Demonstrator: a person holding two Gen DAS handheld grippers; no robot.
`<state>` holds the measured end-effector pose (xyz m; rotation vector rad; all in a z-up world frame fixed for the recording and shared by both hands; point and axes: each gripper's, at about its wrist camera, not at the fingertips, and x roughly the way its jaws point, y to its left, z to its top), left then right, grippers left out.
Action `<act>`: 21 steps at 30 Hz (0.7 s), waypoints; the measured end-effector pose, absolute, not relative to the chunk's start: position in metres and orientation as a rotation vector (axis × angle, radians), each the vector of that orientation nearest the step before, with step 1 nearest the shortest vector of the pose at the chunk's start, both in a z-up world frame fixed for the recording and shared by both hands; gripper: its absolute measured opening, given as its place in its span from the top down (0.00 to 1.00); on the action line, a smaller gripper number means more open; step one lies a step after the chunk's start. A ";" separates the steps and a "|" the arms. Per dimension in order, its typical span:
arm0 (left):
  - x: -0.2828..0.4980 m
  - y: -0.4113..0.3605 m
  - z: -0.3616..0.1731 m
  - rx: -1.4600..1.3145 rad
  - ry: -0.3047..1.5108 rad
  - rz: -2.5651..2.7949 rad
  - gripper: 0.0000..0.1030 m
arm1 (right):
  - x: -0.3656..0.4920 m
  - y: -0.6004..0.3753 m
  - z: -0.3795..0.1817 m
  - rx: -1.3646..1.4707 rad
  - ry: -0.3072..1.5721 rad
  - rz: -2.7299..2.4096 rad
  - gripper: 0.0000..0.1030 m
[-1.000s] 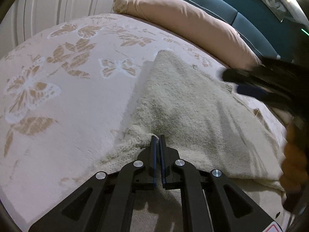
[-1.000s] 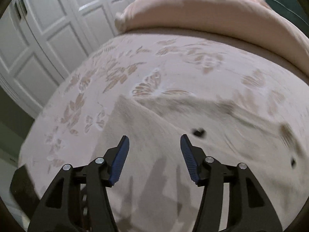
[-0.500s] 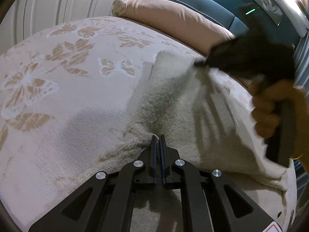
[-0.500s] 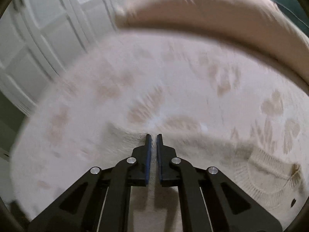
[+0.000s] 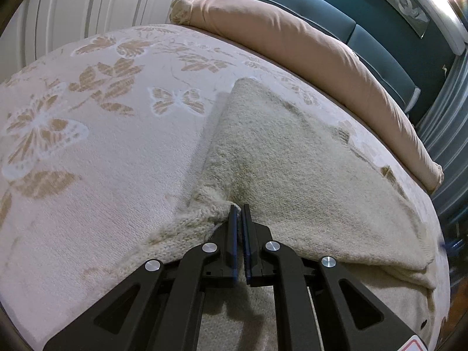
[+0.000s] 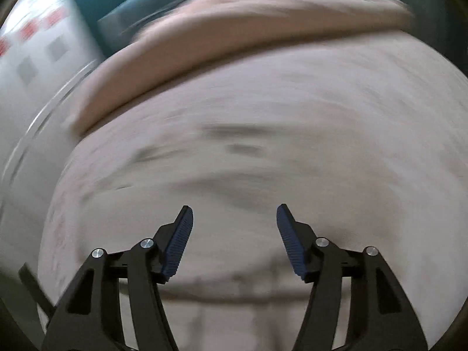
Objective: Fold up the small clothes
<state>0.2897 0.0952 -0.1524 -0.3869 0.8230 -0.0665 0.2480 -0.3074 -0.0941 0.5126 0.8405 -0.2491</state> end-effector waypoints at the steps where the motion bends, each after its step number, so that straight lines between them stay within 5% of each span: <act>1: 0.290 0.095 -0.152 -0.387 0.825 -0.066 0.92 | 0.230 -0.333 -0.103 0.609 0.851 -0.283 0.43; 7: 0.296 0.094 -0.143 -0.399 0.886 -0.046 0.93 | 0.246 -0.352 -0.130 0.722 0.938 -0.205 0.46; 8: 0.300 0.092 -0.139 -0.392 0.917 -0.036 0.93 | 0.260 -0.345 -0.137 0.699 0.988 -0.183 0.60; 9: 0.304 0.092 -0.135 -0.393 0.944 -0.034 0.93 | 0.265 -0.342 -0.140 0.678 1.002 -0.170 0.94; 15: 0.316 0.103 -0.111 -0.395 1.037 -0.020 0.97 | 0.238 -0.333 -0.050 0.672 0.710 -0.059 0.95; 21: 0.318 0.095 -0.126 -0.343 1.078 0.015 0.97 | 0.253 -0.344 -0.146 0.612 0.991 -0.204 0.95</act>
